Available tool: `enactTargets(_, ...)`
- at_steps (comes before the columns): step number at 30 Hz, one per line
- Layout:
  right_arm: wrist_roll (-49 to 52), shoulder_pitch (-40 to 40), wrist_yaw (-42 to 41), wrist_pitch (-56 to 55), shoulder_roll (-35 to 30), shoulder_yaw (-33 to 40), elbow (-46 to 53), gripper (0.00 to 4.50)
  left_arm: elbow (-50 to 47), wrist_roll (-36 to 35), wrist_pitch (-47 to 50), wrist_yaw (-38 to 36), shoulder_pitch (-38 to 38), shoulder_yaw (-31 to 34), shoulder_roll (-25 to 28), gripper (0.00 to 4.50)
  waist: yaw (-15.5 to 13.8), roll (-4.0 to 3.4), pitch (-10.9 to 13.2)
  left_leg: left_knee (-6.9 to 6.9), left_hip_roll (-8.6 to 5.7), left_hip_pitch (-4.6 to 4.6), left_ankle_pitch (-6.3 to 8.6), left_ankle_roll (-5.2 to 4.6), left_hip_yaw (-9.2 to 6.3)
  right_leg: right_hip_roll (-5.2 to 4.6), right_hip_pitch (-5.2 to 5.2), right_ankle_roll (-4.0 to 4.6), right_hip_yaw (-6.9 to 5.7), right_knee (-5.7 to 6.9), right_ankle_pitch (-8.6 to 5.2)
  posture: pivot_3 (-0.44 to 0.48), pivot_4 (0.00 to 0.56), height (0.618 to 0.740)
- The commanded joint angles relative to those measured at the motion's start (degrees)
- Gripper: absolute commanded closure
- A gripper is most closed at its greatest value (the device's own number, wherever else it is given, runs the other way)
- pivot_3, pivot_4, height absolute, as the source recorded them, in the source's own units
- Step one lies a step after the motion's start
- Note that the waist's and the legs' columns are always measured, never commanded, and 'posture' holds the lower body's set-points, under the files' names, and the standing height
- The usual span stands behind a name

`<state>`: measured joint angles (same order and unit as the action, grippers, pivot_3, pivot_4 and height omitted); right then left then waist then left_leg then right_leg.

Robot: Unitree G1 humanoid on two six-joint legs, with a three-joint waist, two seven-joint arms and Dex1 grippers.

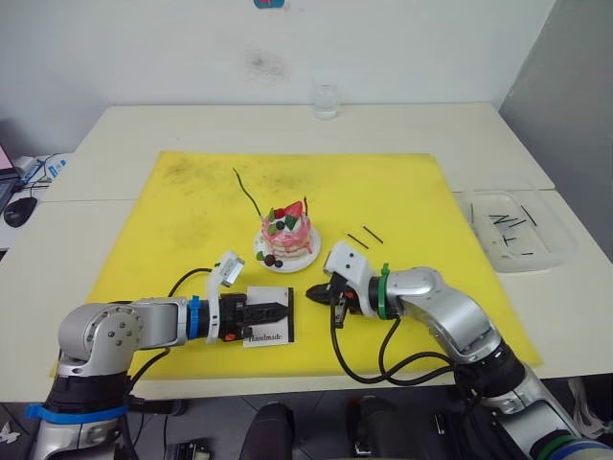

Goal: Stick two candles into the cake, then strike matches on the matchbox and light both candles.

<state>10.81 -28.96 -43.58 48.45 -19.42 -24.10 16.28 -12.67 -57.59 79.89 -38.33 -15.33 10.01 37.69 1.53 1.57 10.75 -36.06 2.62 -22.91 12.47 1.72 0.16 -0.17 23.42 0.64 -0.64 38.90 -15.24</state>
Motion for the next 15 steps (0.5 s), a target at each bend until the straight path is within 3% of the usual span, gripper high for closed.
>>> enactTargets(1,1.9,-0.35,0.59,1.32,-0.61,2.72,4.38,4.5,-1.12,-0.25,-1.12,-3.1,-0.15,-1.55,1.58,4.47,0.0,0.0,0.0,0.01,0.0,0.0,0.0,0.0,0.01,0.0,0.0,0.0,0.01,0.0,0.0,0.0,0.15,0.74)
enactTargets(9,3.16,0.83,2.16,2.96,-1.64,3.33,6.45,4.5,2.59,4.05,-0.95,-1.56,-2.41,-5.56,1.45,4.47,0.0,0.0,0.0,0.02,-0.02,-0.01,0.0,0.0,0.03,0.0,0.01,0.0,0.03,-0.03,-0.01,0.0,0.15,0.74)
enactTargets(15,3.51,1.23,3.28,3.23,-1.31,2.82,6.9,4.5,4.2,4.65,-1.52,-3.16,-3.89,-5.18,2.42,2.8,0.0,0.0,0.0,0.01,-0.02,-0.01,0.0,0.0,0.02,0.0,0.01,0.0,0.0,-0.02,0.0,0.0,0.15,0.74)
